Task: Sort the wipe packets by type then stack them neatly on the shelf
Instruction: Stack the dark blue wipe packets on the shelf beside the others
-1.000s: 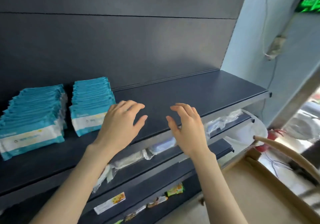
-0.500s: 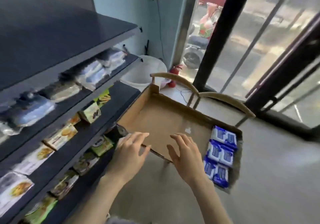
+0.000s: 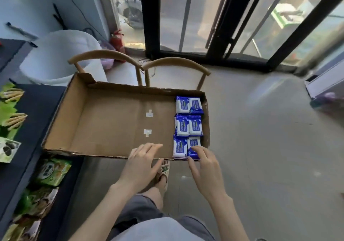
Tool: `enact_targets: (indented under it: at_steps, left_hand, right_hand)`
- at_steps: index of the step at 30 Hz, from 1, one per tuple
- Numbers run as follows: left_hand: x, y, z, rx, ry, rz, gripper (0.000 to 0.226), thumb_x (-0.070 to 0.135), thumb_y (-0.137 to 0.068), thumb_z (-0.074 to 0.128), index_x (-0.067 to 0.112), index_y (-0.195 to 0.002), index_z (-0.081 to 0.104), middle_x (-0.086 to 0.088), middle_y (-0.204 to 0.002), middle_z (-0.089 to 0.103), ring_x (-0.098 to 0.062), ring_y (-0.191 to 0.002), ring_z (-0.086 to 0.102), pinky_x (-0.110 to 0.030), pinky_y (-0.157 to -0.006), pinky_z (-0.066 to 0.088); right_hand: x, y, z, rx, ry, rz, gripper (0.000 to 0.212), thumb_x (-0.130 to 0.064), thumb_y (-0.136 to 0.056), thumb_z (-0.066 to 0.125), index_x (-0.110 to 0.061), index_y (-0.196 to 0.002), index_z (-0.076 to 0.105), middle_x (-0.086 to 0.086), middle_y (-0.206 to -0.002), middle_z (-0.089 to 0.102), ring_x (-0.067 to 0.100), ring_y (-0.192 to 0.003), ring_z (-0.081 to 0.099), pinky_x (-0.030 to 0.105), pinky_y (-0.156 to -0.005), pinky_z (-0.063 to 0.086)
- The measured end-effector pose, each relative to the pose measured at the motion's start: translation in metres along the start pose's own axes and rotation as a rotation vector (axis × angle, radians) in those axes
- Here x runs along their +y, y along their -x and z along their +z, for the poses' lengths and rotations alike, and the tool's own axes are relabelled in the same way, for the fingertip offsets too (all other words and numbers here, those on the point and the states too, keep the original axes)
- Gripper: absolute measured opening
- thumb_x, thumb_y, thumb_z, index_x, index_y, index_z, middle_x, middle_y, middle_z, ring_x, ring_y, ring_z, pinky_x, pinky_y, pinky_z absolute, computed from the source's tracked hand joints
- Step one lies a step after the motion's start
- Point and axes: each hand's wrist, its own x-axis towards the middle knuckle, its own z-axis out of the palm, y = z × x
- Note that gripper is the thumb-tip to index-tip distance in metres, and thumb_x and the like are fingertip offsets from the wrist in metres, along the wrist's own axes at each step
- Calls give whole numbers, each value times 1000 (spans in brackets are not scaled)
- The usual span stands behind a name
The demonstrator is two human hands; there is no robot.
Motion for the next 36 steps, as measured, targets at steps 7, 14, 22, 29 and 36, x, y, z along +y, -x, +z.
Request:
enact_targets:
  at_steps: [7, 14, 22, 29, 36]
  left_hand:
    - [3, -124, 19, -164, 49, -52, 43, 31, -96, 50, 24, -138, 43, 8, -136, 49, -9, -126, 42, -27, -107, 25]
    - [-1, -209, 71, -369, 111, -165, 40, 28, -96, 51, 20, -135, 46, 3, -129, 54, -14, -118, 49, -31, -101, 37]
    - [-18, -253, 174, -429, 286, -518, 35, 20, -91, 57, 14, -125, 52, -2, -114, 60, -18, -103, 57, -37, -90, 46]
    - [-32, -249, 276, -322, 460, -1046, 46, 17, -88, 63, 7, -130, 46, -11, -123, 53, -25, -109, 53, -35, -94, 43]
    - [-58, -242, 334, -238, 377, -1164, 70, 31, -80, 72, 11, -138, 37, -11, -136, 43, -26, -127, 40, -44, -104, 35]
  right_hand:
    - [42, -94, 8, -167, -22, 126, 35, -18, -92, 59, -8, -126, 57, 6, -125, 59, 22, -116, 52, 32, -99, 42]
    - [100, -171, 23, -301, -8, 259, 33, -21, -95, 54, -11, -126, 56, 5, -125, 58, 22, -113, 51, 29, -94, 39]
    - [181, -214, 77, -501, -82, 458, 29, -23, -95, 52, -11, -122, 57, 4, -121, 59, 21, -111, 53, 30, -88, 42]
    - [244, -216, 147, -689, -196, 661, 41, -20, -93, 56, -5, -131, 48, 11, -128, 56, 23, -116, 53, 30, -95, 43]
    - [267, -201, 203, -709, -175, 738, 65, -18, -89, 62, -5, -143, 27, 13, -141, 38, 28, -130, 36, 36, -108, 30]
